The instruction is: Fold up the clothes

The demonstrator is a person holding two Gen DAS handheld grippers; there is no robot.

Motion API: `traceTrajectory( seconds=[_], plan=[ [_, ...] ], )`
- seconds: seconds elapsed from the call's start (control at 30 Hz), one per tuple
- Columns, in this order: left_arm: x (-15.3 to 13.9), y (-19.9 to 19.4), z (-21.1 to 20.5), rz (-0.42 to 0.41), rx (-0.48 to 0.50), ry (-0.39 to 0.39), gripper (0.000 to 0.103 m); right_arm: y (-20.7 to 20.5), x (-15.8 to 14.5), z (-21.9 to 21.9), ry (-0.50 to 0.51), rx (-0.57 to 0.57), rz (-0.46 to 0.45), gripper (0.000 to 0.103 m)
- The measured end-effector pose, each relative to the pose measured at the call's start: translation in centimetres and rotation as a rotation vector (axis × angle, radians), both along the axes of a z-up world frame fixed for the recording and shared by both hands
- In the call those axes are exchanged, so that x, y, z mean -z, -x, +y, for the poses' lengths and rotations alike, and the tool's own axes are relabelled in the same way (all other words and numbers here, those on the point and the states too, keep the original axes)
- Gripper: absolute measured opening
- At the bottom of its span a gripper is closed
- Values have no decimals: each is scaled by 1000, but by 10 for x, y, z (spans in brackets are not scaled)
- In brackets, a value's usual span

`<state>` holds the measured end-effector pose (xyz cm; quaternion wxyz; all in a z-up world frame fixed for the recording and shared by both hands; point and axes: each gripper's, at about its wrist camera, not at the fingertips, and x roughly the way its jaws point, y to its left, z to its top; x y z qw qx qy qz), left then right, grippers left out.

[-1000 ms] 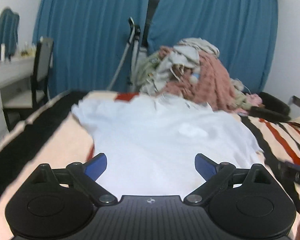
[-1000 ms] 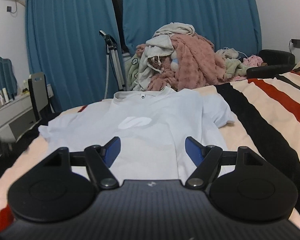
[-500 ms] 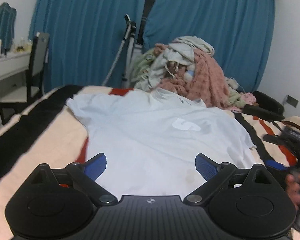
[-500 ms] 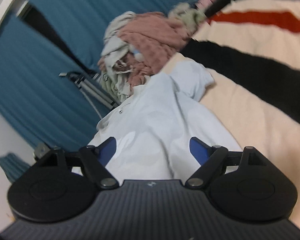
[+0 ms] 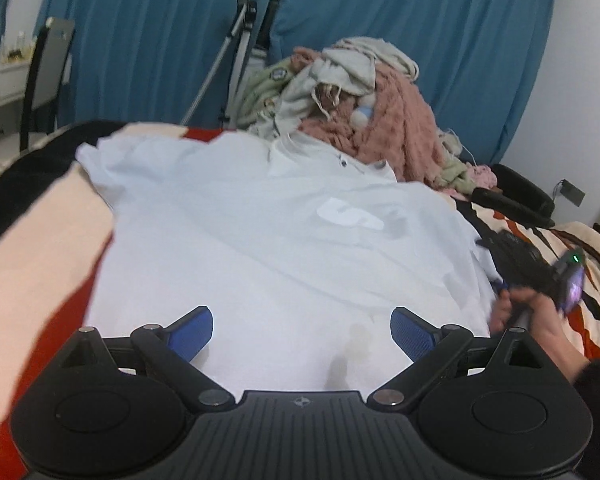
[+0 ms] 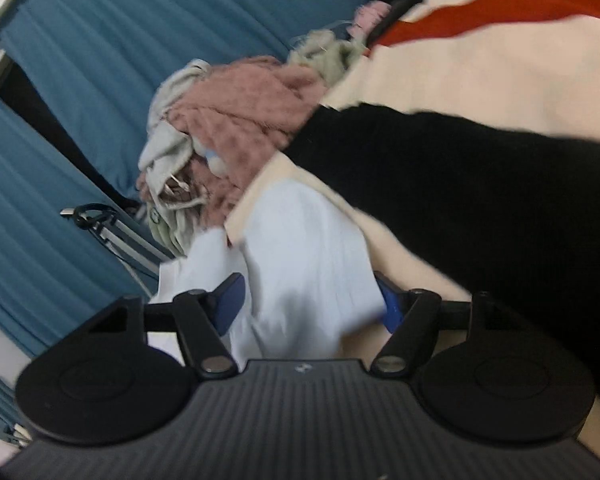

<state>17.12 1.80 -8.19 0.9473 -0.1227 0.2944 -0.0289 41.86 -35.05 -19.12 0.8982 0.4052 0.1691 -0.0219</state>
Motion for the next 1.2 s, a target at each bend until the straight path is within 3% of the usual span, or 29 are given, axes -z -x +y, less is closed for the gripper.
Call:
traceTrajectory(
  seconds=[0.03,0.1,0.13,0.17,0.2,0.3,0.47,0.6,0.7,0.8,0.83,0.93,1.2],
  plan=[
    [4,-3,-1,6,-1,-1,97,-11,0,0,19,-7,-9,70],
    [12,-10,0,20,-3,4,97,-34,-4,2,66,-44,-8,55],
    [15,-13,0,26,-3,8,97,-44,-6,3,96,-56,12,44],
    [17,-17,1,39,-5,12,97,-54,-8,4,137,-67,45,15],
    [19,-21,1,52,-8,16,97,-62,-12,6,180,-80,71,6],
    [22,-25,2,71,-3,27,97,-63,-33,2,297,-79,19,5],
    [26,-23,0,72,-3,-4,97,-63,-60,-44,411,24,-12,5],
    [25,-23,0,62,-11,-34,97,-70,-53,-80,466,71,42,5],
    [27,-28,0,66,-19,-49,97,-77,-40,-86,477,36,72,5],
    [29,-31,-1,62,-15,-70,97,-79,-38,-80,479,12,83,9],
    [28,-32,-2,55,-11,-80,97,-78,-39,-78,489,7,94,16],
    [27,-30,-6,33,5,-106,97,-68,-50,-69,509,-14,110,84],
    [6,-7,-4,-36,-3,-98,97,24,-115,-40,516,-34,81,85]
  ],
)
